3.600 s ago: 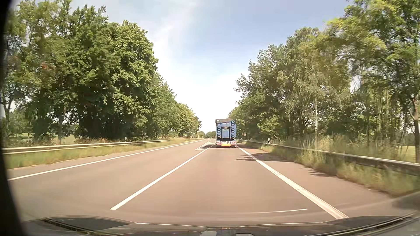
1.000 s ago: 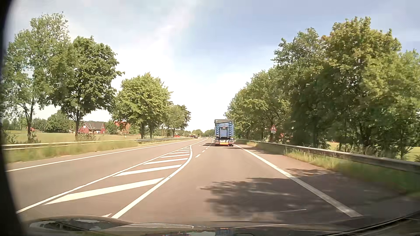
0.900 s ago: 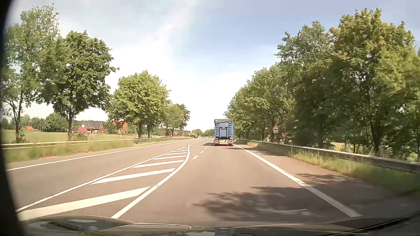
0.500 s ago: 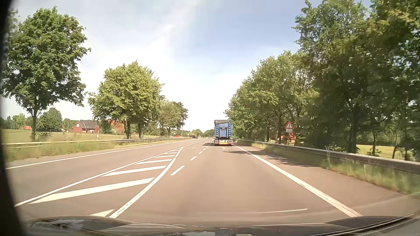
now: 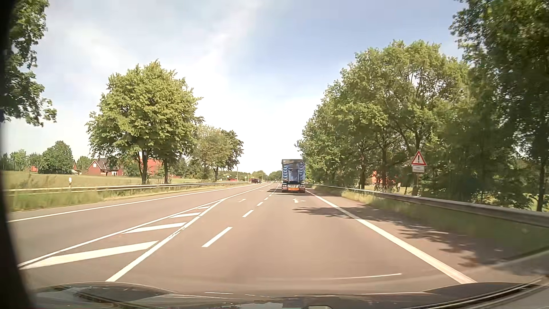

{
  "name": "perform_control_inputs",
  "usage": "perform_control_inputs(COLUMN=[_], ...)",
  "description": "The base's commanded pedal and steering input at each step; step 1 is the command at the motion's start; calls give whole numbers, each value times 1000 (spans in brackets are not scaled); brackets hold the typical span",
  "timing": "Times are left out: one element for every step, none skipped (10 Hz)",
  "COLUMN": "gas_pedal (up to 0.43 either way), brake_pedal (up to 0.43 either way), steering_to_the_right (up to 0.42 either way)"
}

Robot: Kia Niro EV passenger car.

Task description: Follow the waypoints while adhering to traffic rules and regulations

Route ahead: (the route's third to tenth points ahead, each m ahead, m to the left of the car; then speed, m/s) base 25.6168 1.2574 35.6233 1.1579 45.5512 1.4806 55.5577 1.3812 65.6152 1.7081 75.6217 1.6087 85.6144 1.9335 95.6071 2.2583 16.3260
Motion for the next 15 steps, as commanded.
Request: perform_control_inputs(gas_pedal=[157,157,157,157,157,157,157,157,169,169,177,189,209,209,209], brake_pedal=[0,0,0,0,0,0,0,0,0,0,0,0,0,0,0], steering_to_the_right=[-4,-4,-4,-2,1,2,2,2,2,2,2,2,2,2,1])
